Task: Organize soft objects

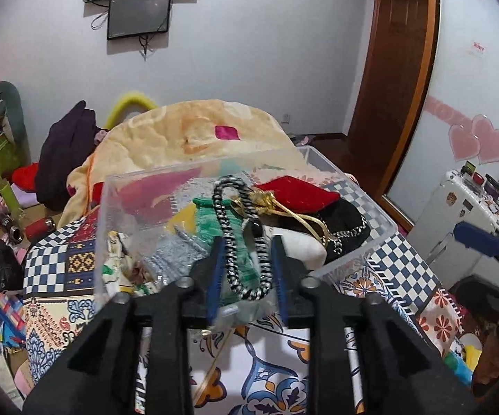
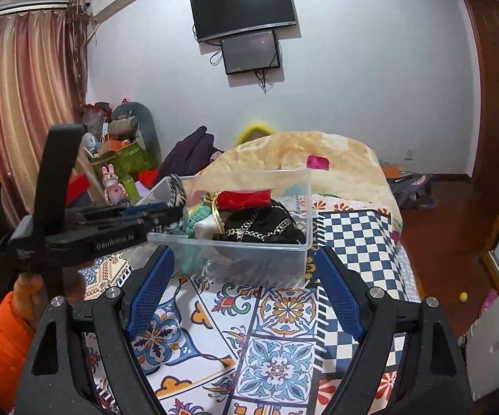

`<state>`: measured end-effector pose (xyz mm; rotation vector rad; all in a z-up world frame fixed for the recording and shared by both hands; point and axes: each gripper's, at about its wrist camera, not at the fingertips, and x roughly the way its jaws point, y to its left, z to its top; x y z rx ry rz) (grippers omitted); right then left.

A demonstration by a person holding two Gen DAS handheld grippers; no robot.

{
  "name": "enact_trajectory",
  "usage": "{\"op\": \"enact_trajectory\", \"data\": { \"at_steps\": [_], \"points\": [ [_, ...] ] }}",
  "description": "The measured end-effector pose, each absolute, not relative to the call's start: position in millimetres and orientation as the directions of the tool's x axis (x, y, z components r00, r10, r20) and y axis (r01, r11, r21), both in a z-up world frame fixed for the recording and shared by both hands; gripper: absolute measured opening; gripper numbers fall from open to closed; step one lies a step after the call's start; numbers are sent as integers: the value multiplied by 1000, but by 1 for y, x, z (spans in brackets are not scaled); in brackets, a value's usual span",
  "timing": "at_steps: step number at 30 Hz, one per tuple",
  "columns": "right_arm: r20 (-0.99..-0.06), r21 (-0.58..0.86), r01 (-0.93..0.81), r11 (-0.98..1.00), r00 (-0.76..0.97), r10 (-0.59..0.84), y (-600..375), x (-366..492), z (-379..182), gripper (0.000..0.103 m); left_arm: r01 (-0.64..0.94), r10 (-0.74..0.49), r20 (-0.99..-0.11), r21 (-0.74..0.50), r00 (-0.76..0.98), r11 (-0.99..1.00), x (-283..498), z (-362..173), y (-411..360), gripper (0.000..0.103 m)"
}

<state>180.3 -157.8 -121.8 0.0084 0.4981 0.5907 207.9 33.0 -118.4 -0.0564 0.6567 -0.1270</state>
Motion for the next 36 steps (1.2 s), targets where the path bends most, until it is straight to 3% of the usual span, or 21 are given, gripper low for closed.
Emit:
{"op": "enact_trajectory", "data": {
  "at_steps": [1, 4, 9, 20, 26, 31, 36],
  "points": [
    [-445, 149, -529, 835, 719, 535, -159, 181, -121, 82, 97, -131, -602, -90, 788, 991, 207, -119, 32, 42],
    [-434, 152, -523, 838, 727, 532, -160, 181, -117, 82, 97, -130, -588, -88, 798, 991, 196, -115, 31, 46],
    [-408, 139, -522, 842, 744, 529, -162, 176, -104, 82, 101, -146, -536, -112, 832, 989, 169, -95, 35, 48],
    [-253, 68, -541, 838, 803, 539, -159, 135, -46, 84, 71, -113, -332, -136, 936, 988, 78, -18, 43, 54],
    [-180, 67, -551, 832, 813, 554, -162, 117, -19, 86, 27, -58, -240, -129, 969, 991, 41, 9, 49, 64],
    [-141, 81, -561, 824, 812, 566, -162, 106, -11, 100, 8, -29, -193, -107, 981, 994, 18, 21, 46, 74],
    [-125, 76, -558, 826, 817, 563, -161, 100, -10, 103, 13, -29, -175, -90, 984, 996, 7, 25, 40, 82]
  ]
}}
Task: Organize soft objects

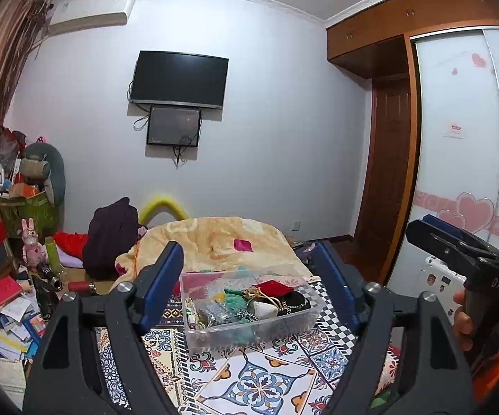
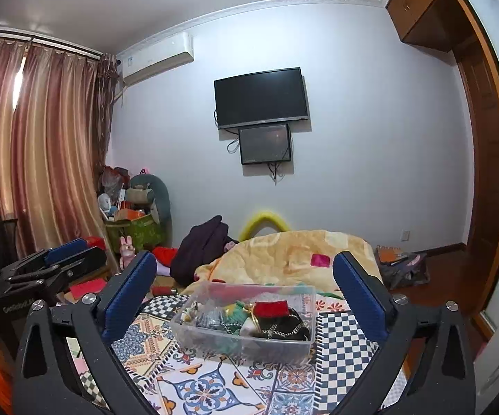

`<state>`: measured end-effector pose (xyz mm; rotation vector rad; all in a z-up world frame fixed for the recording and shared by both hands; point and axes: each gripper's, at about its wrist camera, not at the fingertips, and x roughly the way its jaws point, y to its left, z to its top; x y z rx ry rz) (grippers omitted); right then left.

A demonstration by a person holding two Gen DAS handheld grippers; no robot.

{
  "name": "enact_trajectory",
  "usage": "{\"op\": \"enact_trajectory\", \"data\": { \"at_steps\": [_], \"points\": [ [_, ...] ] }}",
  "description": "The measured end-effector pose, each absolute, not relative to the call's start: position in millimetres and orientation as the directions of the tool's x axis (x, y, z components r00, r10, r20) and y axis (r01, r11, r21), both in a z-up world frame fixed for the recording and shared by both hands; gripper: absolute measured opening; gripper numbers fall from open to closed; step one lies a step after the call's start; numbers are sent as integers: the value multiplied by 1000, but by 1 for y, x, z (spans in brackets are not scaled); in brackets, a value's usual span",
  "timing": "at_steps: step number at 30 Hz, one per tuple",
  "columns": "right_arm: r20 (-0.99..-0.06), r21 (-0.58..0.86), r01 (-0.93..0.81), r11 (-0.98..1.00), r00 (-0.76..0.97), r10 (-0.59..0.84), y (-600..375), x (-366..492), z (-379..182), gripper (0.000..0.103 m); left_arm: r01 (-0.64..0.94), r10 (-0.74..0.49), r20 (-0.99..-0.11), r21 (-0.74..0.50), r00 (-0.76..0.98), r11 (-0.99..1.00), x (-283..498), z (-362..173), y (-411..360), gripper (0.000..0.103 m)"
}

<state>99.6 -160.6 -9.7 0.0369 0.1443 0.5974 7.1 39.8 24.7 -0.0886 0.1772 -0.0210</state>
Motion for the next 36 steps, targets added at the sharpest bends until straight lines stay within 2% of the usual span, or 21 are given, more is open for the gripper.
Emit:
{"op": "enact_trajectory", "data": {
  "at_steps": [4, 9, 36],
  "points": [
    [-119, 74, -563, 823, 814, 568, -157, 98, -11, 103, 1, -13, -159, -74, 987, 997, -1, 26, 34, 95],
    [-102, 64, -555, 830, 823, 558, -154, 96, -14, 103, 8, -20, -150, -75, 988, 997, -7, 24, 28, 101],
    [-107, 73, -558, 826, 819, 563, -161, 88, -18, 103, 9, -20, -170, -69, 985, 998, -6, 20, 18, 103]
  ]
}}
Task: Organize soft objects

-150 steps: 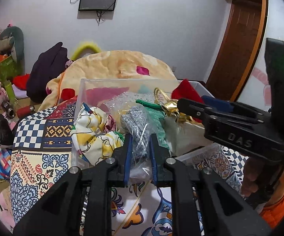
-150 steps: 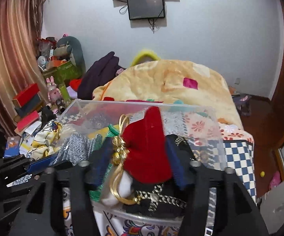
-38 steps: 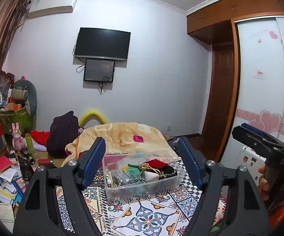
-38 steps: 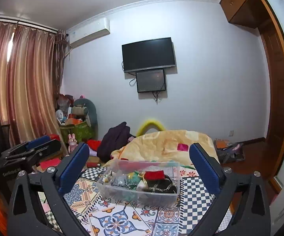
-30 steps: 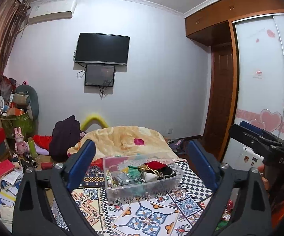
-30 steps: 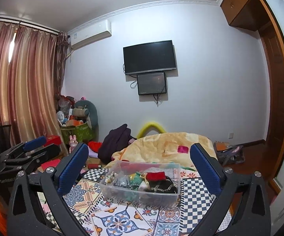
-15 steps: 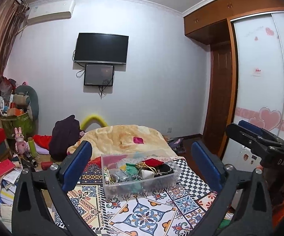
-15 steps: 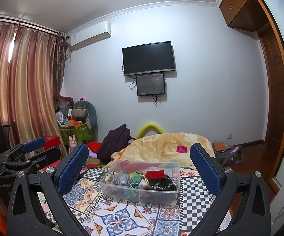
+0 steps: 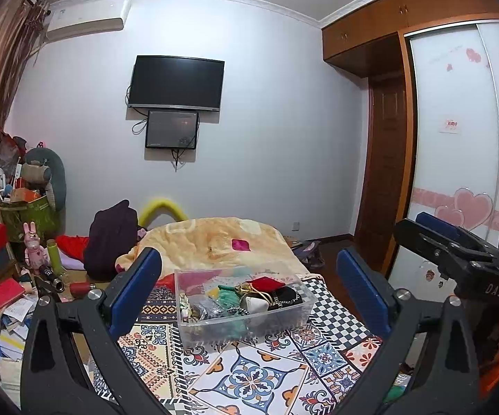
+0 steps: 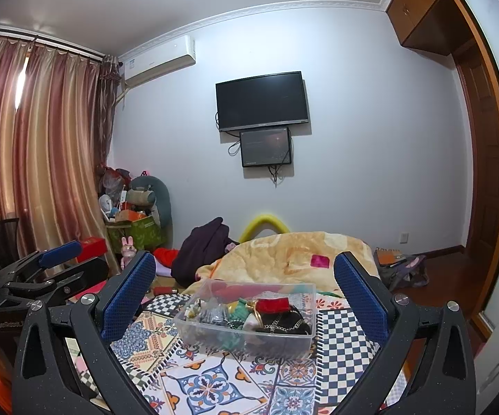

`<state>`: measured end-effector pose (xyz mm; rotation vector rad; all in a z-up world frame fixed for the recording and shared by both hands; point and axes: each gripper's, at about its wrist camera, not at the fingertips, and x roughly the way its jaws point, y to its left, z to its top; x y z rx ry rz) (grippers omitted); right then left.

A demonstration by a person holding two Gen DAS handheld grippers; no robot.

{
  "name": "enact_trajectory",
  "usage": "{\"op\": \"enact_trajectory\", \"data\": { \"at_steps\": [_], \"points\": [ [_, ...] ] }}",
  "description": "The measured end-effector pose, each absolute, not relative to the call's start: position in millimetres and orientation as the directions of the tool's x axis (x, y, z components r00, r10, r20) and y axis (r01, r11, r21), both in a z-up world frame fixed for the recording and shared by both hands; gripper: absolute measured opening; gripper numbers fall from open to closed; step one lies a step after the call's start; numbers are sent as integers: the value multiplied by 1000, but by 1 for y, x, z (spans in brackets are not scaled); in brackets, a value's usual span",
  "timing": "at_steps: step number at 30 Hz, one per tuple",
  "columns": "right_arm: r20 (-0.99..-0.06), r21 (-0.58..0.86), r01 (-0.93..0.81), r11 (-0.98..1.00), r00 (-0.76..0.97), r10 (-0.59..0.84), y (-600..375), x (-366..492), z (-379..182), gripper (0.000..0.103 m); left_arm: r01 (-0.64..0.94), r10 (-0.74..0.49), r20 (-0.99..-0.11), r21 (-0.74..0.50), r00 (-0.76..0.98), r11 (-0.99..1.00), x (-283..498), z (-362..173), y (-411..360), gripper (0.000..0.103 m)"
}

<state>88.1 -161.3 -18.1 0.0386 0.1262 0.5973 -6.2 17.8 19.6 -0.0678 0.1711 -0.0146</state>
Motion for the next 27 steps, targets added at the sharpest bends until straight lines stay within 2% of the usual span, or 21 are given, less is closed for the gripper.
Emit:
{"op": "enact_trajectory", "data": {
  "at_steps": [27],
  "points": [
    [-118, 61, -560, 826, 818, 563, -162, 88, -20, 103, 28, -46, -203, -89, 978, 996, -2, 18, 18, 103]
  ]
}}
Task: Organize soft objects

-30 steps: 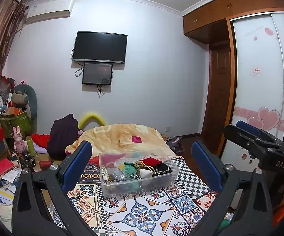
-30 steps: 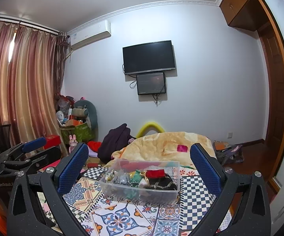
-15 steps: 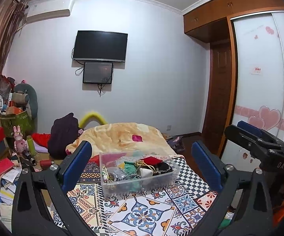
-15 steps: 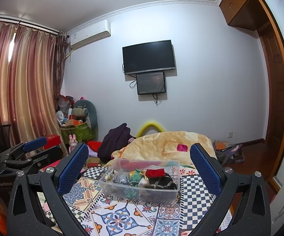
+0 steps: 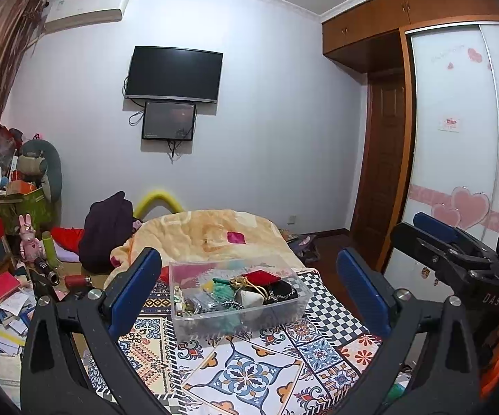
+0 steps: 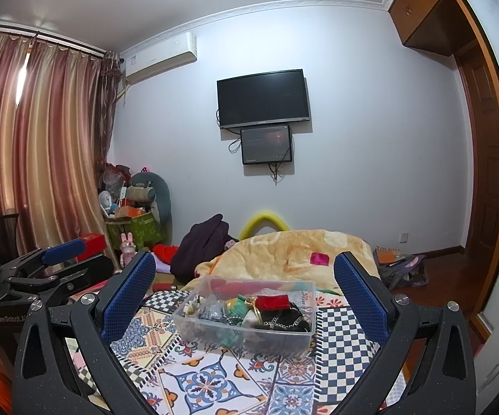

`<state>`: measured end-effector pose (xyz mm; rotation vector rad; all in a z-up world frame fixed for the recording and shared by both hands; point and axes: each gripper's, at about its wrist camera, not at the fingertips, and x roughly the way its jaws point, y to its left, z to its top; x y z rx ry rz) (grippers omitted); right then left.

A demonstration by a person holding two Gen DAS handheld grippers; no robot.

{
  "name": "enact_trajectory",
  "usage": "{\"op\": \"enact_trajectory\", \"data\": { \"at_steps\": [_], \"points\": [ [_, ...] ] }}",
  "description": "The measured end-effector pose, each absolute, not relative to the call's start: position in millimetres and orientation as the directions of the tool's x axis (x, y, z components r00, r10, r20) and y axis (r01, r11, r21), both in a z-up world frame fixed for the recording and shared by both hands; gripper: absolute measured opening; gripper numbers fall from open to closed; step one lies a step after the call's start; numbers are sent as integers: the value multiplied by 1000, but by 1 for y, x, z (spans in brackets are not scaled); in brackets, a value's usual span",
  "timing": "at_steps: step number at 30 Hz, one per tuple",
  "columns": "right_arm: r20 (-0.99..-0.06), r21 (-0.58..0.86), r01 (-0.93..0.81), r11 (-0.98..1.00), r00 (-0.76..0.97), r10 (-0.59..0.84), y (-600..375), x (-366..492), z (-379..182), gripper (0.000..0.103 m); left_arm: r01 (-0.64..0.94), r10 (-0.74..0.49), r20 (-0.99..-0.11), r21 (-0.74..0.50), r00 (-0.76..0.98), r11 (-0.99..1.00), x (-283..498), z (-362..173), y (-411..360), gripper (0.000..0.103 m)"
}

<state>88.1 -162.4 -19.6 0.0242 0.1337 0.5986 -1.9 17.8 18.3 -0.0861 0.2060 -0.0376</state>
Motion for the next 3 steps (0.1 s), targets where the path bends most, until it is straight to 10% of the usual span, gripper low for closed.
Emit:
{"op": "enact_trajectory", "data": {
  "at_steps": [3],
  "points": [
    [-120, 59, -560, 826, 818, 563, -162, 88, -20, 103, 30, -47, -202, -88, 978, 996, -2, 19, 18, 103]
  ]
}}
